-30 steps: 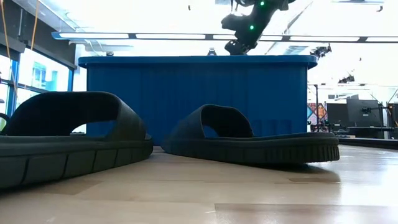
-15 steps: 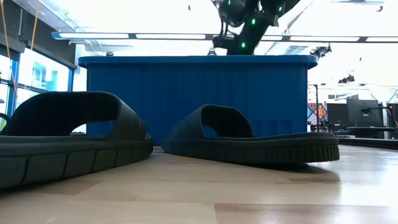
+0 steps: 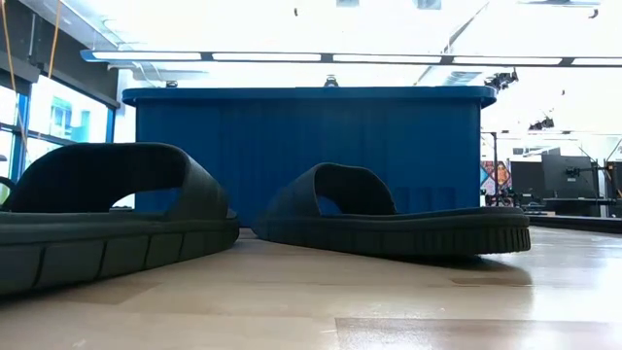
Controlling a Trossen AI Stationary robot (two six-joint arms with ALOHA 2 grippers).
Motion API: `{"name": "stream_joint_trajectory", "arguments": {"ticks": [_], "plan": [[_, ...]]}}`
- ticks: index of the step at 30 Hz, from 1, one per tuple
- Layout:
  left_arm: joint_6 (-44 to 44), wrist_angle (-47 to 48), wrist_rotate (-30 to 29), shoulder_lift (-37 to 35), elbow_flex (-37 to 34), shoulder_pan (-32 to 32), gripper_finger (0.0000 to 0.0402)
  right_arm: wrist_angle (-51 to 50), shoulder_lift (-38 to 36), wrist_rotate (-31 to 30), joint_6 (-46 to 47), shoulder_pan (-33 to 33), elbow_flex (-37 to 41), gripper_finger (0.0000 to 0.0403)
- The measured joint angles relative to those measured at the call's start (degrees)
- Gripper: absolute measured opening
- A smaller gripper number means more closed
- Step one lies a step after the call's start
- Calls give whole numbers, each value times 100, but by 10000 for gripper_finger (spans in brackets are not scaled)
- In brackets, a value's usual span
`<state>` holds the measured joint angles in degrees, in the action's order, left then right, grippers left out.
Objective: Pick and place slides into bin
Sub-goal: Put the black slipper into the blue basket
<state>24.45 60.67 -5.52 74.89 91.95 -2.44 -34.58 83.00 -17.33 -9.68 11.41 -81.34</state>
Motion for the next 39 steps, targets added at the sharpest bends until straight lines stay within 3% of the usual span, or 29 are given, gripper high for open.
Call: {"name": "stream_joint_trajectory", "arguments": {"ticks": [4, 8, 16, 25, 33, 39], "plan": [[-425, -56, -500, 0, -442, -532, 156, -240, 391, -538, 701, 893, 231, 220], [-1061, -390, -1156, 0, -1012, -1094, 156, -98, 996, -1123, 748, 1510, 676, 220], [-2349, -766, -1662, 0, -1899, -2245, 156, 320, 2137, -2024, 944, 2039, 1071, 220], [-3976, -1233, -1827, 0, -2786, -3537, 156, 1162, 2847, -2275, 665, 1506, 1071, 220], [-5540, -1452, -1991, 0, -3485, -4521, 156, 1400, 2888, -2329, 556, 1008, 1071, 216], [-6151, -1440, -2605, 0, -3795, -4840, 156, 1828, 2890, -1596, 471, 524, 1071, 159]]}}
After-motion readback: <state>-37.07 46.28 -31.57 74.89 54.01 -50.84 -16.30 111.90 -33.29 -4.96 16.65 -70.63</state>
